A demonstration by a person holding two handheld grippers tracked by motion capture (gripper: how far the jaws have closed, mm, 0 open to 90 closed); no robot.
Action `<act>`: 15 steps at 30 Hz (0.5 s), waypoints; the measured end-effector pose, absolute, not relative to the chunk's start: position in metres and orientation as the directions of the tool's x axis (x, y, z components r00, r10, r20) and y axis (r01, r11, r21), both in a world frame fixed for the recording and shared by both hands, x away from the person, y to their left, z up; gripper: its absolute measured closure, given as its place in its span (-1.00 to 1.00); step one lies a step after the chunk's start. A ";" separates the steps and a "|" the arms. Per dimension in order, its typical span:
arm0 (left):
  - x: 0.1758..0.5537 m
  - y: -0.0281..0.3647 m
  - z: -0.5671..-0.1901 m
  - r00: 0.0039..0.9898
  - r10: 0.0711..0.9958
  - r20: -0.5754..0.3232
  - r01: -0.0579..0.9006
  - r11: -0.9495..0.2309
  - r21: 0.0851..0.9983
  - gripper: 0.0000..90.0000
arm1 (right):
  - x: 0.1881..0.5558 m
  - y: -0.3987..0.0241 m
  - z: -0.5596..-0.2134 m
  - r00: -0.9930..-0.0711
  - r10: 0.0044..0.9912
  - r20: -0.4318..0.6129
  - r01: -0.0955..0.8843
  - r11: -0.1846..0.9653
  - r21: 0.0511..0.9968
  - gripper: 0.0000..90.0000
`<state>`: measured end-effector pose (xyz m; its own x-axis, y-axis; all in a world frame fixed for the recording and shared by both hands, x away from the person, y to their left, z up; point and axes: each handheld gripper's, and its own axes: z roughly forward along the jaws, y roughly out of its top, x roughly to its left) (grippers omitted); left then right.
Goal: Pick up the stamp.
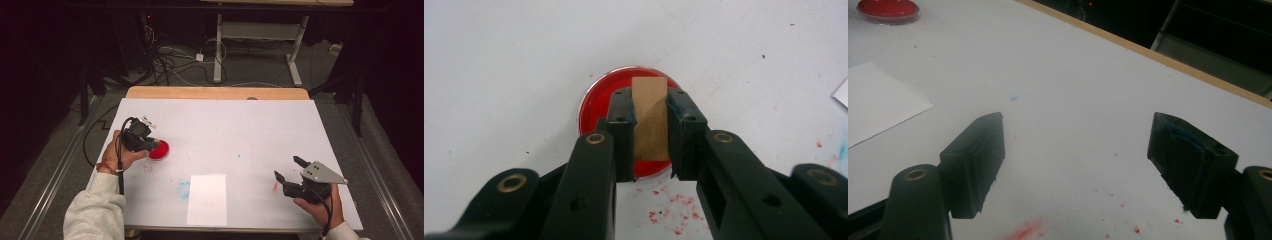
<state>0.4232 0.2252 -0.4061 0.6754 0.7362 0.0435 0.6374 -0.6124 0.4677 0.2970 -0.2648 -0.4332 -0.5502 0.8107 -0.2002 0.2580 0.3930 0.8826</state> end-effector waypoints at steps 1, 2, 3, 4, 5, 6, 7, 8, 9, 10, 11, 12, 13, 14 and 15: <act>0.422 0.224 -0.404 0.672 0.739 0.049 0.635 -0.609 0.475 0.63 | 0.297 -0.265 -0.433 -0.552 0.810 -0.200 0.257 0.393 0.883 -0.48; 0.421 0.223 -0.402 0.676 0.736 0.046 0.635 -0.612 0.472 0.63 | 0.297 -0.265 -0.433 -0.551 0.809 -0.203 0.257 0.396 0.882 -0.48; 0.421 0.222 -0.401 0.680 0.731 0.055 0.630 -0.621 0.466 0.64 | 0.297 -0.264 -0.433 -0.551 0.810 -0.202 0.257 0.395 0.882 -0.48; 0.420 0.221 -0.399 0.679 0.732 0.062 0.628 -0.622 0.467 0.63 | 0.297 -0.264 -0.433 -0.552 0.809 -0.202 0.257 0.395 0.882 -0.48; 0.419 0.221 -0.398 0.678 0.732 0.062 0.627 -0.621 0.471 0.64 | 0.297 -0.264 -0.433 -0.552 0.808 -0.205 0.255 0.398 0.881 -0.48; 0.418 0.220 -0.395 0.685 0.726 0.064 0.619 -0.626 0.475 0.64 | 0.297 -0.264 -0.433 -0.551 0.809 -0.204 0.257 0.397 0.881 -0.48; 0.418 0.220 -0.395 0.685 0.726 0.064 0.619 -0.626 0.475 0.63 | 0.297 -0.264 -0.433 -0.551 0.810 -0.202 0.259 0.396 0.881 -0.48; 0.417 0.220 -0.394 0.679 0.731 0.070 0.622 -0.623 0.475 0.63 | 0.297 -0.264 -0.434 -0.551 0.809 -0.205 0.259 0.399 0.880 -0.48; 0.418 0.221 -0.395 0.680 0.730 0.067 0.624 -0.624 0.471 0.63 | 0.297 -0.264 -0.434 -0.550 0.809 -0.206 0.259 0.400 0.879 -0.49; 0.418 0.221 -0.395 0.680 0.730 0.067 0.624 -0.624 0.471 0.64 | 0.297 -0.264 -0.434 -0.550 0.808 -0.210 0.257 0.403 0.878 -0.49; 0.418 0.221 -0.396 0.678 0.733 0.062 0.627 -0.620 0.472 0.63 | 0.297 -0.264 -0.434 -0.552 0.807 -0.208 0.259 0.403 0.878 -0.49; 0.419 0.222 -0.397 0.678 0.733 0.057 0.629 -0.619 0.470 0.63 | 0.298 -0.264 -0.434 -0.553 0.806 -0.209 0.259 0.405 0.877 -0.49; 0.420 0.223 -0.399 0.681 0.730 0.056 0.631 -0.624 0.462 0.64 | 0.297 -0.263 -0.434 -0.551 0.808 -0.208 0.262 0.404 0.876 -0.49; 0.421 0.223 -0.401 0.681 0.730 0.059 0.632 -0.626 0.457 0.64 | 0.297 -0.263 -0.435 -0.552 0.807 -0.210 0.261 0.406 0.876 -0.49; 0.422 0.223 -0.403 0.681 0.730 0.054 0.634 -0.625 0.454 0.64 | 0.297 -0.263 -0.435 -0.552 0.807 -0.210 0.261 0.406 0.876 -0.49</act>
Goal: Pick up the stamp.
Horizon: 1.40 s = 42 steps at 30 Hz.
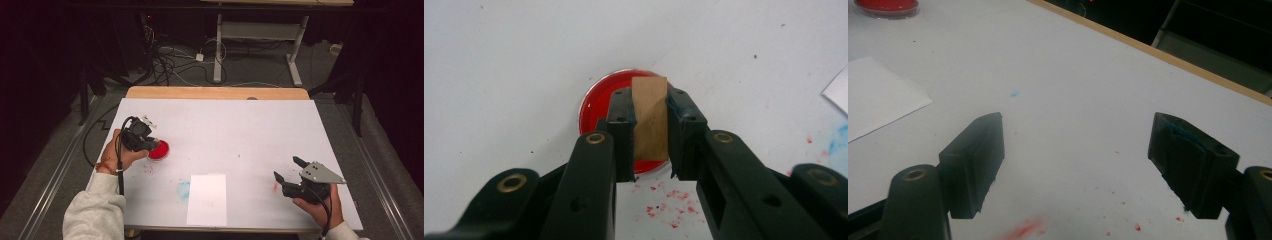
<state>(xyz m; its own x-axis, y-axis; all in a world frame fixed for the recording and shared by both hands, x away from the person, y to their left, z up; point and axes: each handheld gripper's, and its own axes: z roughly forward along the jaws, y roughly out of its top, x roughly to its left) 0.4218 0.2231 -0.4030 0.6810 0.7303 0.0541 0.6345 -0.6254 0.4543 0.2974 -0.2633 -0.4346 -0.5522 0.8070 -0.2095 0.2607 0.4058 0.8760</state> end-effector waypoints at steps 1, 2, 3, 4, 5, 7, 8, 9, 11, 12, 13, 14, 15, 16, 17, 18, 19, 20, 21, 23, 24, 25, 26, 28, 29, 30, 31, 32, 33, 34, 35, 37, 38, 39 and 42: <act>0.423 0.223 -0.406 0.681 0.731 0.045 0.640 -0.624 0.448 0.64 | 0.297 -0.263 -0.435 -0.555 0.804 -0.213 0.259 0.410 0.875 -0.49; 0.424 0.224 -0.408 0.681 0.731 0.042 0.643 -0.625 0.442 0.64 | 0.297 -0.263 -0.435 -0.554 0.805 -0.211 0.261 0.409 0.874 -0.49; 0.426 0.224 -0.411 0.681 0.731 0.043 0.646 -0.628 0.433 0.64 | 0.297 -0.263 -0.435 -0.554 0.805 -0.211 0.261 0.409 0.874 -0.49; 0.427 0.224 -0.414 0.679 0.733 0.037 0.653 -0.626 0.427 0.64 | 0.298 -0.263 -0.435 -0.554 0.805 -0.212 0.261 0.409 0.874 -0.49; 0.428 0.225 -0.416 0.678 0.734 0.034 0.656 -0.625 0.423 0.64 | 0.298 -0.263 -0.435 -0.554 0.805 -0.212 0.261 0.409 0.874 -0.49; 0.429 0.225 -0.419 0.669 0.742 0.042 0.662 -0.621 0.420 0.64 | 0.298 -0.263 -0.435 -0.554 0.805 -0.211 0.261 0.409 0.874 -0.49; 0.430 0.225 -0.420 0.671 0.740 0.047 0.661 -0.625 0.416 0.64 | 0.298 -0.263 -0.435 -0.554 0.805 -0.211 0.261 0.409 0.874 -0.49; 0.431 0.225 -0.421 0.676 0.736 0.040 0.658 -0.627 0.417 0.64 | 0.298 -0.263 -0.435 -0.554 0.805 -0.212 0.262 0.410 0.874 -0.49; 0.432 0.226 -0.423 0.671 0.741 0.030 0.664 -0.618 0.421 0.64 | 0.298 -0.263 -0.435 -0.555 0.803 -0.216 0.260 0.415 0.872 -0.49; 0.433 0.225 -0.425 0.676 0.737 0.024 0.664 -0.623 0.414 0.64 | 0.298 -0.263 -0.435 -0.556 0.803 -0.216 0.260 0.415 0.872 -0.49; 0.433 0.225 -0.425 0.676 0.737 0.024 0.664 -0.623 0.414 0.64 | 0.298 -0.263 -0.435 -0.556 0.803 -0.216 0.260 0.415 0.872 -0.49; 0.433 0.225 -0.426 0.675 0.738 0.021 0.667 -0.621 0.412 0.64 | 0.298 -0.263 -0.435 -0.554 0.805 -0.214 0.262 0.412 0.873 -0.49; 0.434 0.224 -0.427 0.675 0.738 0.019 0.668 -0.622 0.408 0.64 | 0.298 -0.263 -0.435 -0.554 0.805 -0.214 0.262 0.412 0.873 -0.49; 0.434 0.224 -0.428 0.674 0.739 0.018 0.670 -0.620 0.408 0.64 | 0.298 -0.263 -0.435 -0.553 0.805 -0.214 0.262 0.412 0.873 -0.49; 0.435 0.225 -0.429 0.670 0.742 0.016 0.672 -0.616 0.412 0.64 | 0.298 -0.263 -0.435 -0.554 0.804 -0.216 0.261 0.414 0.872 -0.49; 0.435 0.225 -0.430 0.668 0.744 0.009 0.675 -0.612 0.412 0.64 | 0.298 -0.263 -0.435 -0.554 0.804 -0.217 0.261 0.415 0.871 -0.49; 0.436 0.226 -0.432 0.669 0.743 0.005 0.677 -0.613 0.408 0.64 | 0.298 -0.263 -0.435 -0.555 0.803 -0.217 0.261 0.416 0.871 -0.49; 0.436 0.225 -0.434 0.668 0.744 0.006 0.681 -0.614 0.398 0.64 | 0.298 -0.263 -0.436 -0.554 0.804 -0.216 0.262 0.415 0.871 -0.49; 0.437 0.225 -0.437 0.667 0.745 0.008 0.682 -0.615 0.396 0.64 | 0.298 -0.263 -0.436 -0.554 0.804 -0.216 0.262 0.415 0.871 -0.49; 0.437 0.227 -0.437 0.662 0.750 -0.012 0.689 -0.602 0.404 0.64 | 0.299 -0.263 -0.436 -0.553 0.805 -0.215 0.265 0.414 0.871 -0.49; 0.438 0.227 -0.438 0.660 0.751 -0.015 0.691 -0.598 0.406 0.64 | 0.299 -0.263 -0.436 -0.552 0.806 -0.212 0.268 0.412 0.871 -0.49; 0.438 0.227 -0.438 0.656 0.755 -0.019 0.694 -0.593 0.409 0.64 | 0.299 -0.263 -0.436 -0.552 0.808 -0.208 0.271 0.410 0.871 -0.49; 0.438 0.228 -0.438 0.653 0.757 -0.022 0.696 -0.589 0.410 0.64 | 0.299 -0.263 -0.436 -0.552 0.808 -0.208 0.271 0.410 0.871 -0.49; 0.438 0.228 -0.439 0.650 0.760 -0.023 0.697 -0.584 0.416 0.64 | 0.299 -0.263 -0.436 -0.551 0.807 -0.211 0.269 0.412 0.871 -0.49; 0.437 0.228 -0.440 0.648 0.761 -0.022 0.698 -0.582 0.418 0.64 | 0.300 -0.262 -0.436 -0.552 0.807 -0.210 0.269 0.411 0.871 -0.49; 0.437 0.228 -0.440 0.645 0.763 -0.022 0.699 -0.579 0.420 0.64 | 0.300 -0.262 -0.436 -0.550 0.808 -0.210 0.270 0.410 0.871 -0.49; 0.437 0.227 -0.440 0.644 0.765 -0.021 0.700 -0.578 0.420 0.64 | 0.300 -0.262 -0.436 -0.549 0.809 -0.210 0.270 0.410 0.871 -0.49; 0.437 0.227 -0.441 0.643 0.766 -0.021 0.700 -0.576 0.421 0.64 | 0.300 -0.262 -0.436 -0.549 0.809 -0.210 0.269 0.409 0.872 -0.49; 0.437 0.227 -0.441 0.644 0.764 -0.020 0.699 -0.578 0.421 0.64 | 0.300 -0.261 -0.436 -0.550 0.808 -0.211 0.269 0.410 0.871 -0.49; 0.437 0.227 -0.441 0.644 0.765 -0.020 0.700 -0.578 0.421 0.64 | 0.300 -0.261 -0.436 -0.551 0.808 -0.211 0.270 0.411 0.871 -0.49; 0.437 0.227 -0.441 0.642 0.766 -0.021 0.701 -0.576 0.422 0.64 | 0.300 -0.261 -0.436 -0.552 0.807 -0.210 0.271 0.411 0.870 -0.49; 0.437 0.227 -0.441 0.643 0.765 -0.018 0.699 -0.578 0.421 0.64 | 0.301 -0.261 -0.436 -0.552 0.807 -0.212 0.270 0.413 0.870 -0.49; 0.436 0.227 -0.441 0.643 0.766 -0.016 0.699 -0.578 0.421 0.64 | 0.301 -0.261 -0.436 -0.551 0.807 -0.211 0.271 0.413 0.870 -0.49; 0.436 0.226 -0.441 0.645 0.764 -0.011 0.697 -0.581 0.420 0.64 | 0.301 -0.261 -0.436 -0.552 0.807 -0.209 0.271 0.411 0.870 -0.49; 0.436 0.226 -0.441 0.647 0.762 -0.006 0.694 -0.587 0.417 0.64 | 0.301 -0.261 -0.436 -0.550 0.808 -0.209 0.270 0.409 0.872 -0.49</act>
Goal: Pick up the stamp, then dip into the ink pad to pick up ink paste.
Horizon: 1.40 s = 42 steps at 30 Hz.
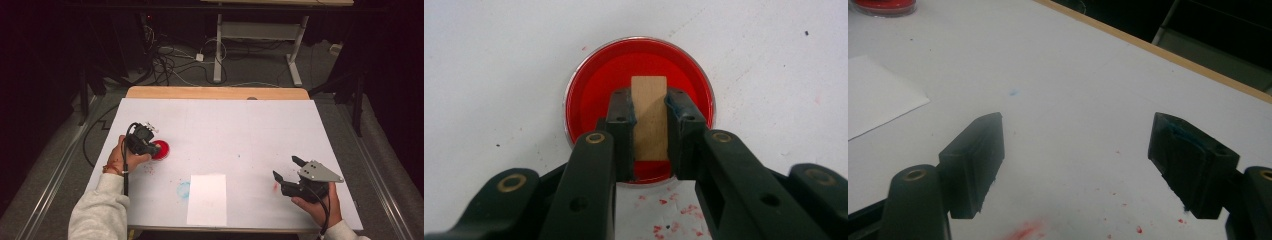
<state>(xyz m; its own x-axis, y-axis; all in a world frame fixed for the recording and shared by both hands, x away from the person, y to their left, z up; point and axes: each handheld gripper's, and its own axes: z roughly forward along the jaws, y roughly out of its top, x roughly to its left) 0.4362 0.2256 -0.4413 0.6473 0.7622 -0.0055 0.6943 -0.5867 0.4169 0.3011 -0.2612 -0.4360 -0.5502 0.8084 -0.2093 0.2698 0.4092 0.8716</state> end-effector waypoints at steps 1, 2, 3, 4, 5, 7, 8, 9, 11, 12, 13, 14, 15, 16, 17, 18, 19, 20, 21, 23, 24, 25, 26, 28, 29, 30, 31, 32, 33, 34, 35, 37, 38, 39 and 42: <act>0.436 0.226 -0.441 0.645 0.764 -0.010 0.697 -0.583 0.419 0.64 | 0.301 -0.261 -0.436 -0.550 0.808 -0.209 0.270 0.409 0.871 -0.49; 0.436 0.227 -0.442 0.644 0.765 -0.015 0.698 -0.579 0.421 0.64 | 0.301 -0.261 -0.436 -0.551 0.808 -0.209 0.271 0.410 0.871 -0.49; 0.436 0.227 -0.442 0.644 0.765 -0.017 0.699 -0.579 0.420 0.64 | 0.301 -0.261 -0.436 -0.552 0.807 -0.210 0.270 0.412 0.870 -0.49; 0.437 0.227 -0.442 0.643 0.766 -0.017 0.700 -0.578 0.420 0.64 | 0.301 -0.261 -0.436 -0.552 0.806 -0.211 0.269 0.412 0.870 -0.49; 0.436 0.226 -0.442 0.642 0.766 -0.013 0.700 -0.579 0.418 0.64 | 0.301 -0.261 -0.436 -0.552 0.806 -0.211 0.269 0.412 0.870 -0.49; 0.436 0.224 -0.441 0.643 0.766 0.001 0.697 -0.586 0.413 0.64 | 0.301 -0.261 -0.436 -0.551 0.807 -0.213 0.269 0.413 0.870 -0.49; 0.436 0.224 -0.441 0.642 0.767 0.004 0.697 -0.586 0.412 0.64 | 0.301 -0.261 -0.436 -0.551 0.807 -0.213 0.269 0.413 0.870 -0.49; 0.436 0.224 -0.441 0.644 0.765 0.002 0.697 -0.587 0.412 0.64 | 0.301 -0.262 -0.436 -0.549 0.809 -0.209 0.270 0.409 0.872 -0.49; 0.436 0.226 -0.442 0.642 0.766 -0.011 0.699 -0.580 0.419 0.64 | 0.301 -0.261 -0.437 -0.554 0.806 -0.210 0.273 0.414 0.868 -0.49; 0.436 0.227 -0.442 0.642 0.767 -0.013 0.700 -0.578 0.420 0.64 | 0.301 -0.261 -0.437 -0.554 0.806 -0.210 0.273 0.414 0.868 -0.49; 0.436 0.227 -0.442 0.640 0.768 -0.016 0.701 -0.575 0.422 0.64 | 0.301 -0.261 -0.438 -0.555 0.805 -0.210 0.274 0.415 0.867 -0.49; 0.436 0.227 -0.442 0.641 0.767 -0.012 0.699 -0.578 0.420 0.64 | 0.300 -0.261 -0.437 -0.553 0.806 -0.213 0.272 0.416 0.868 -0.49; 0.435 0.226 -0.442 0.642 0.766 -0.004 0.697 -0.582 0.419 0.64 | 0.300 -0.261 -0.437 -0.554 0.805 -0.214 0.270 0.417 0.868 -0.49; 0.435 0.225 -0.442 0.642 0.766 0.000 0.697 -0.584 0.416 0.64 | 0.300 -0.261 -0.437 -0.554 0.805 -0.214 0.270 0.417 0.868 -0.49; 0.435 0.225 -0.442 0.642 0.767 0.004 0.696 -0.584 0.417 0.64 | 0.300 -0.262 -0.437 -0.552 0.805 -0.215 0.271 0.417 0.868 -0.49; 0.434 0.224 -0.442 0.642 0.767 0.008 0.695 -0.585 0.418 0.64 | 0.300 -0.262 -0.437 -0.551 0.806 -0.216 0.270 0.417 0.868 -0.49; 0.434 0.225 -0.442 0.641 0.767 0.007 0.694 -0.584 0.420 0.64 | 0.300 -0.262 -0.436 -0.548 0.809 -0.215 0.270 0.414 0.869 -0.49; 0.434 0.225 -0.442 0.639 0.769 0.004 0.696 -0.581 0.423 0.64 | 0.300 -0.262 -0.436 -0.549 0.807 -0.217 0.266 0.415 0.870 -0.49; 0.434 0.225 -0.442 0.639 0.769 0.004 0.695 -0.580 0.426 0.64 | 0.300 -0.262 -0.436 -0.549 0.807 -0.217 0.266 0.415 0.870 -0.49; 0.434 0.226 -0.442 0.640 0.768 -0.002 0.695 -0.578 0.429 0.64 | 0.299 -0.262 -0.436 -0.551 0.806 -0.217 0.265 0.416 0.870 -0.49; 0.434 0.227 -0.442 0.641 0.767 -0.004 0.694 -0.578 0.429 0.64 | 0.299 -0.262 -0.436 -0.552 0.805 -0.217 0.265 0.416 0.870 -0.49; 0.434 0.227 -0.442 0.640 0.768 -0.007 0.694 -0.575 0.433 0.64 | 0.300 -0.262 -0.437 -0.553 0.805 -0.214 0.271 0.416 0.868 -0.49; 0.434 0.227 -0.441 0.639 0.769 -0.011 0.696 -0.571 0.436 0.64 | 0.300 -0.262 -0.437 -0.553 0.805 -0.214 0.271 0.416 0.868 -0.49; 0.433 0.228 -0.441 0.633 0.774 -0.015 0.696 -0.561 0.448 0.64 | 0.300 -0.262 -0.437 -0.555 0.804 -0.214 0.268 0.416 0.869 -0.49; 0.433 0.229 -0.440 0.635 0.771 -0.034 0.694 -0.552 0.462 0.64 | 0.300 -0.262 -0.437 -0.555 0.804 -0.214 0.268 0.416 0.869 -0.49; 0.432 0.229 -0.438 0.641 0.766 -0.039 0.689 -0.552 0.469 0.64 | 0.300 -0.261 -0.436 -0.557 0.802 -0.215 0.265 0.416 0.870 -0.49; 0.431 0.228 -0.435 0.641 0.767 -0.030 0.684 -0.553 0.476 0.64 | 0.300 -0.261 -0.436 -0.557 0.802 -0.215 0.265 0.416 0.870 -0.49; 0.431 0.227 -0.433 0.638 0.770 -0.019 0.681 -0.552 0.481 0.64 | 0.300 -0.261 -0.436 -0.558 0.801 -0.217 0.264 0.419 0.869 -0.49; 0.430 0.226 -0.429 0.641 0.768 -0.016 0.677 -0.555 0.484 0.64 | 0.300 -0.261 -0.436 -0.558 0.801 -0.217 0.264 0.419 0.869 -0.49; 0.429 0.225 -0.425 0.643 0.766 -0.006 0.666 -0.556 0.497 0.64 | 0.299 -0.262 -0.438 -0.560 0.798 -0.224 0.263 0.428 0.865 -0.49; 0.428 0.224 -0.422 0.643 0.766 -0.001 0.661 -0.555 0.505 0.64 | 0.299 -0.262 -0.438 -0.560 0.798 -0.224 0.263 0.428 0.865 -0.49; 0.425 0.222 -0.415 0.648 0.762 0.018 0.648 -0.563 0.512 0.64 | 0.298 -0.264 -0.436 -0.553 0.802 -0.227 0.261 0.425 0.866 -0.49; 0.423 0.221 -0.413 0.648 0.761 0.024 0.643 -0.564 0.517 0.64 | 0.298 -0.264 -0.436 -0.553 0.802 -0.227 0.261 0.425 0.866 -0.49; 0.422 0.221 -0.411 0.650 0.760 0.018 0.642 -0.562 0.522 0.64 | 0.298 -0.264 -0.436 -0.552 0.803 -0.227 0.260 0.424 0.867 -0.49; 0.420 0.222 -0.408 0.650 0.759 0.027 0.638 -0.565 0.523 0.64 | 0.296 -0.260 -0.436 -0.558 0.791 -0.250 0.249 0.447 0.859 -0.49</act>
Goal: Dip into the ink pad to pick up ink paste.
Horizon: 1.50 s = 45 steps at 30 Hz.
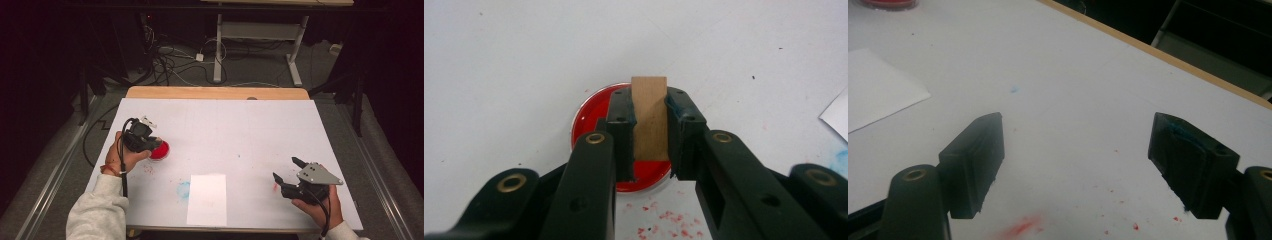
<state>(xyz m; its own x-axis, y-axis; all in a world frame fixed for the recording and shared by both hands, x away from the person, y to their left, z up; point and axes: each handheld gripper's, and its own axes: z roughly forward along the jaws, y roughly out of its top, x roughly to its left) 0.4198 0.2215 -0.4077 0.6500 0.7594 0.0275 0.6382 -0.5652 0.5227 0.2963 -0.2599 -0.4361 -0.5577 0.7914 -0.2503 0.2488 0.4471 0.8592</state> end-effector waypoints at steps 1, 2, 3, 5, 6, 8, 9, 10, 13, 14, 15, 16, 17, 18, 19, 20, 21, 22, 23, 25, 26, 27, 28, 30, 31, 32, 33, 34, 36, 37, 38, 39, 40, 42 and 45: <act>0.419 0.222 -0.406 0.650 0.760 0.025 0.640 -0.564 0.522 0.64 | 0.296 -0.260 -0.436 -0.558 0.791 -0.250 0.249 0.447 0.859 -0.49; 0.419 0.224 -0.405 0.644 0.765 0.025 0.644 -0.559 0.523 0.64 | 0.296 -0.259 -0.436 -0.560 0.788 -0.256 0.246 0.453 0.857 -0.49; 0.418 0.225 -0.403 0.642 0.766 0.022 0.645 -0.555 0.526 0.64 | 0.296 -0.258 -0.436 -0.563 0.786 -0.256 0.245 0.455 0.856 -0.49; 0.417 0.226 -0.399 0.639 0.769 0.022 0.643 -0.550 0.533 0.64 | 0.295 -0.258 -0.436 -0.561 0.786 -0.259 0.245 0.457 0.855 -0.49; 0.416 0.227 -0.397 0.637 0.770 0.025 0.641 -0.547 0.539 0.64 | 0.295 -0.258 -0.436 -0.563 0.785 -0.259 0.245 0.457 0.855 -0.49; 0.415 0.228 -0.393 0.636 0.771 0.024 0.638 -0.543 0.546 0.64 | 0.295 -0.258 -0.436 -0.564 0.784 -0.259 0.245 0.458 0.855 -0.50; 0.414 0.229 -0.390 0.635 0.772 0.030 0.635 -0.543 0.550 0.64 | 0.295 -0.258 -0.436 -0.563 0.784 -0.260 0.245 0.458 0.854 -0.49; 0.413 0.229 -0.388 0.633 0.774 0.032 0.633 -0.540 0.555 0.64 | 0.295 -0.258 -0.436 -0.565 0.784 -0.258 0.245 0.458 0.855 -0.49; 0.409 0.230 -0.381 0.636 0.771 0.037 0.622 -0.540 0.567 0.64 | 0.295 -0.258 -0.436 -0.564 0.785 -0.256 0.246 0.456 0.855 -0.49; 0.408 0.230 -0.379 0.639 0.768 0.040 0.618 -0.544 0.567 0.64 | 0.295 -0.258 -0.436 -0.563 0.786 -0.256 0.246 0.455 0.856 -0.49; 0.408 0.229 -0.378 0.639 0.768 0.047 0.615 -0.546 0.569 0.64 | 0.295 -0.258 -0.436 -0.564 0.785 -0.256 0.246 0.455 0.856 -0.49; 0.407 0.229 -0.376 0.639 0.768 0.051 0.612 -0.547 0.571 0.64 | 0.295 -0.258 -0.436 -0.565 0.785 -0.255 0.247 0.455 0.856 -0.49; 0.406 0.228 -0.375 0.642 0.765 0.052 0.609 -0.551 0.570 0.64 | 0.295 -0.258 -0.437 -0.566 0.784 -0.255 0.246 0.456 0.855 -0.49; 0.406 0.226 -0.374 0.647 0.761 0.057 0.605 -0.557 0.569 0.64 | 0.295 -0.258 -0.437 -0.566 0.784 -0.254 0.249 0.456 0.854 -0.49; 0.406 0.226 -0.374 0.647 0.761 0.057 0.605 -0.557 0.569 0.64 | 0.295 -0.258 -0.437 -0.566 0.784 -0.254 0.249 0.456 0.854 -0.49; 0.406 0.226 -0.374 0.647 0.760 0.060 0.606 -0.560 0.565 0.64 | 0.295 -0.258 -0.437 -0.566 0.785 -0.253 0.249 0.456 0.855 -0.49; 0.408 0.225 -0.376 0.642 0.764 0.066 0.612 -0.563 0.555 0.64 | 0.295 -0.258 -0.437 -0.565 0.785 -0.253 0.251 0.456 0.854 -0.49; 0.409 0.226 -0.378 0.639 0.766 0.066 0.619 -0.563 0.548 0.64 | 0.295 -0.257 -0.437 -0.567 0.784 -0.253 0.251 0.457 0.853 -0.49; 0.410 0.226 -0.380 0.637 0.768 0.062 0.623 -0.561 0.545 0.64 | 0.295 -0.257 -0.437 -0.570 0.782 -0.254 0.250 0.459 0.853 -0.49; 0.414 0.227 -0.386 0.640 0.767 0.042 0.631 -0.556 0.541 0.64 | 0.295 -0.257 -0.438 -0.570 0.781 -0.255 0.251 0.462 0.851 -0.49; 0.416 0.227 -0.389 0.639 0.769 0.035 0.639 -0.555 0.532 0.64 | 0.295 -0.257 -0.438 -0.570 0.781 -0.254 0.252 0.460 0.851 -0.49; 0.419 0.227 -0.392 0.640 0.768 0.032 0.643 -0.557 0.525 0.64 | 0.295 -0.257 -0.438 -0.569 0.783 -0.251 0.255 0.458 0.852 -0.49; 0.421 0.227 -0.396 0.643 0.765 0.022 0.647 -0.559 0.519 0.64 | 0.296 -0.257 -0.438 -0.569 0.783 -0.252 0.255 0.458 0.851 -0.49; 0.425 0.227 -0.403 0.635 0.772 0.008 0.660 -0.548 0.513 0.64 | 0.296 -0.257 -0.439 -0.566 0.787 -0.244 0.262 0.453 0.852 -0.49; 0.427 0.227 -0.405 0.634 0.774 0.004 0.667 -0.549 0.504 0.64 | 0.297 -0.257 -0.439 -0.568 0.785 -0.247 0.262 0.457 0.850 -0.49; 0.430 0.227 -0.409 0.632 0.775 0.002 0.675 -0.551 0.491 0.64 | 0.297 -0.257 -0.440 -0.569 0.784 -0.249 0.262 0.460 0.849 -0.49; 0.432 0.227 -0.413 0.627 0.779 -0.006 0.685 -0.547 0.482 0.64 | 0.297 -0.257 -0.440 -0.570 0.784 -0.247 0.264 0.459 0.849 -0.49; 0.434 0.228 -0.416 0.627 0.779 -0.015 0.689 -0.545 0.478 0.64 | 0.297 -0.257 -0.440 -0.569 0.785 -0.244 0.266 0.457 0.849 -0.49; 0.436 0.227 -0.421 0.626 0.779 -0.025 0.697 -0.545 0.466 0.64 | 0.297 -0.257 -0.440 -0.569 0.785 -0.246 0.266 0.458 0.848 -0.50; 0.437 0.227 -0.423 0.627 0.779 -0.027 0.700 -0.547 0.460 0.64 | 0.297 -0.257 -0.440 -0.569 0.785 -0.245 0.266 0.457 0.848 -0.50; 0.438 0.226 -0.425 0.629 0.777 -0.029 0.701 -0.551 0.452 0.64 | 0.297 -0.258 -0.440 -0.569 0.785 -0.246 0.264 0.458 0.849 -0.50; 0.440 0.226 -0.427 0.626 0.779 -0.028 0.705 -0.550 0.447 0.64 | 0.297 -0.258 -0.440 -0.568 0.786 -0.245 0.266 0.457 0.849 -0.50; 0.440 0.225 -0.428 0.627 0.779 -0.031 0.707 -0.552 0.442 0.64 | 0.297 -0.258 -0.440 -0.569 0.785 -0.246 0.266 0.459 0.848 -0.50; 0.442 0.224 -0.432 0.626 0.780 -0.032 0.714 -0.556 0.426 0.64 | 0.297 -0.258 -0.440 -0.569 0.784 -0.248 0.264 0.460 0.848 -0.50; 0.444 0.225 -0.435 0.625 0.780 -0.038 0.719 -0.556 0.417 0.64 | 0.296 -0.257 -0.440 -0.567 0.785 -0.247 0.265 0.459 0.848 -0.50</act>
<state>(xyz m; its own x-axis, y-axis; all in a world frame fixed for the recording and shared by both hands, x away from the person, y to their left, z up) 0.4437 0.2247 -0.4352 0.6247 0.7800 -0.0377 0.7192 -0.5559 0.4168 0.2963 -0.2575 -0.4402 -0.5674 0.7855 -0.2472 0.2655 0.4587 0.8480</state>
